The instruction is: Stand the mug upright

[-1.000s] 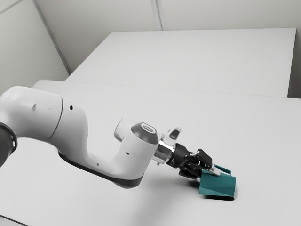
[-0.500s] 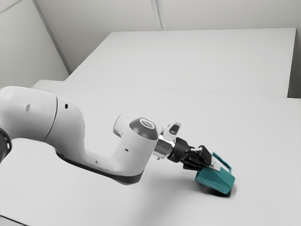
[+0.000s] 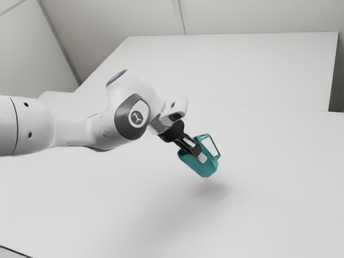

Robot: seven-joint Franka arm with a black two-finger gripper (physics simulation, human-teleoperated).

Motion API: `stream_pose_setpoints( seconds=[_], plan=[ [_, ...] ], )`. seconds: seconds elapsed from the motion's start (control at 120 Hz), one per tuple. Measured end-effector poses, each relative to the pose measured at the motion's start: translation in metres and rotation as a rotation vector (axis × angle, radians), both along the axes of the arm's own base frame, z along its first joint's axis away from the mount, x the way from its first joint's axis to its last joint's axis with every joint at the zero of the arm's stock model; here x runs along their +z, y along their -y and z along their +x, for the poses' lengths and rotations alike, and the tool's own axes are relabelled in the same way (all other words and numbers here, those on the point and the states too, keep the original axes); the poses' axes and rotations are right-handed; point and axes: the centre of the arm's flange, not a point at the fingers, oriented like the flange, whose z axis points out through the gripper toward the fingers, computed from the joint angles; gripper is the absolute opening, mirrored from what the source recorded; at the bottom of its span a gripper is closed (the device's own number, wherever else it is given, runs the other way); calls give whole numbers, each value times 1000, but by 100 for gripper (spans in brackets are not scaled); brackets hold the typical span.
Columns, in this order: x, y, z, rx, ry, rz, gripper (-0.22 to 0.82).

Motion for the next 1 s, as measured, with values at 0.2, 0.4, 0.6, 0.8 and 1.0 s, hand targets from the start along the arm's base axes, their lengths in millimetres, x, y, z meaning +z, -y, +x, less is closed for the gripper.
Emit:
stream_pose_setpoints(
  seconds=[0.2,0.4,0.6,0.8,1.0],
  plan=[
    [35,-49,14,-29,2,313,-17],
    [36,-93,18,96,-78,434,-18],
    [6,-104,4,189,-112,464,-18],
    [-19,-118,-3,283,-122,456,-18],
    [-41,-134,-9,356,-133,454,-18]
  ],
)
